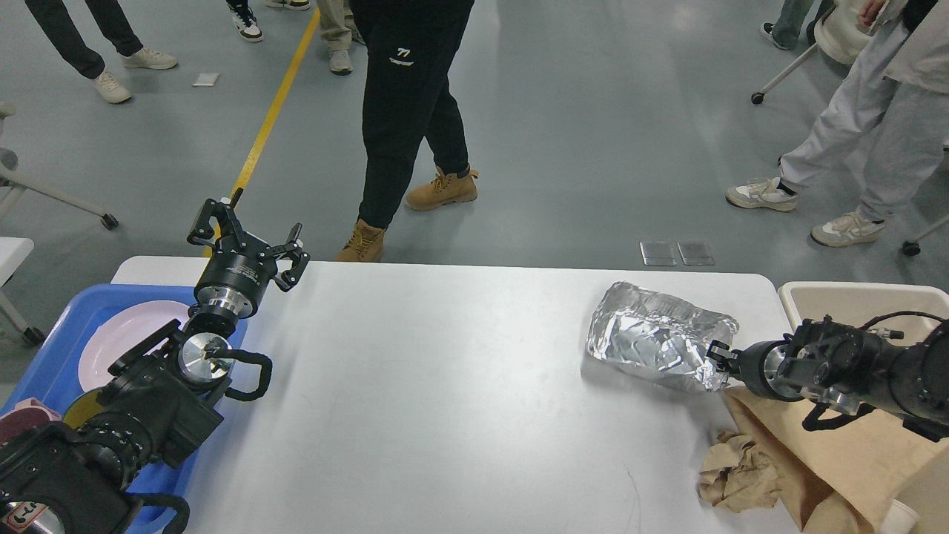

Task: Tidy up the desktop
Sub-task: 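Lower the right gripper onto the foil package and grasp it, then lift the foil package with the right gripper and drop it into the bin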

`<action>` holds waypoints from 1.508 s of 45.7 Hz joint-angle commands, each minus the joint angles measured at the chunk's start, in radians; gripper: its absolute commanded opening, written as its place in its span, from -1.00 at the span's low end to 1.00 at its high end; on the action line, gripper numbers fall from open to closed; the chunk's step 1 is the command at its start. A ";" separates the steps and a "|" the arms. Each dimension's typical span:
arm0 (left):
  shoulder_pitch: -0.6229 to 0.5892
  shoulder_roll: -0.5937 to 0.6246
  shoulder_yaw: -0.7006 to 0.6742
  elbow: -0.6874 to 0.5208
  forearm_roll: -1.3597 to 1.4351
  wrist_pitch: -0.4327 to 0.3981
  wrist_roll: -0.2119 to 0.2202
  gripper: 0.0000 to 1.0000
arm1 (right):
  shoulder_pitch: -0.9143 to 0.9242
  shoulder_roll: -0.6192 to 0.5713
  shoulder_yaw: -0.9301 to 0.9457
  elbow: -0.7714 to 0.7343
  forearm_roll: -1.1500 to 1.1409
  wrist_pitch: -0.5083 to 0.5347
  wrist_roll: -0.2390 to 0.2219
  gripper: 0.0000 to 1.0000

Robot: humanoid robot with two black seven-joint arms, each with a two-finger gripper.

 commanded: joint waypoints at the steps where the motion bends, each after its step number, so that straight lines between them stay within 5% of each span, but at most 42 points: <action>1: 0.000 0.000 0.000 0.000 0.000 0.000 0.000 0.93 | 0.005 0.002 0.001 0.002 0.000 0.000 0.000 -1.00; 11: 0.000 0.000 0.000 0.000 0.000 0.000 0.000 0.93 | 0.042 -0.018 0.057 0.042 0.001 0.017 0.000 -1.00; 20: 0.000 0.000 0.000 0.000 0.000 0.000 0.000 0.93 | 0.235 -0.167 0.058 0.206 -0.002 0.026 0.003 -1.00; 34: 0.000 0.000 0.000 0.000 0.000 0.000 0.000 0.93 | 0.622 -0.357 0.044 0.295 -0.006 0.307 0.001 -1.00; 42: 0.001 0.000 0.000 0.000 0.000 0.000 0.000 0.93 | 0.722 -0.417 0.041 0.291 -0.008 0.384 0.001 -1.00; 49: 0.000 0.000 0.000 0.000 0.001 0.000 0.000 0.93 | 0.637 -0.425 0.001 0.205 -0.009 0.333 0.000 -1.00; 69: 0.000 0.000 0.000 0.000 0.000 0.000 0.000 0.93 | -0.062 -0.462 0.083 -0.274 0.138 -0.018 0.001 -1.00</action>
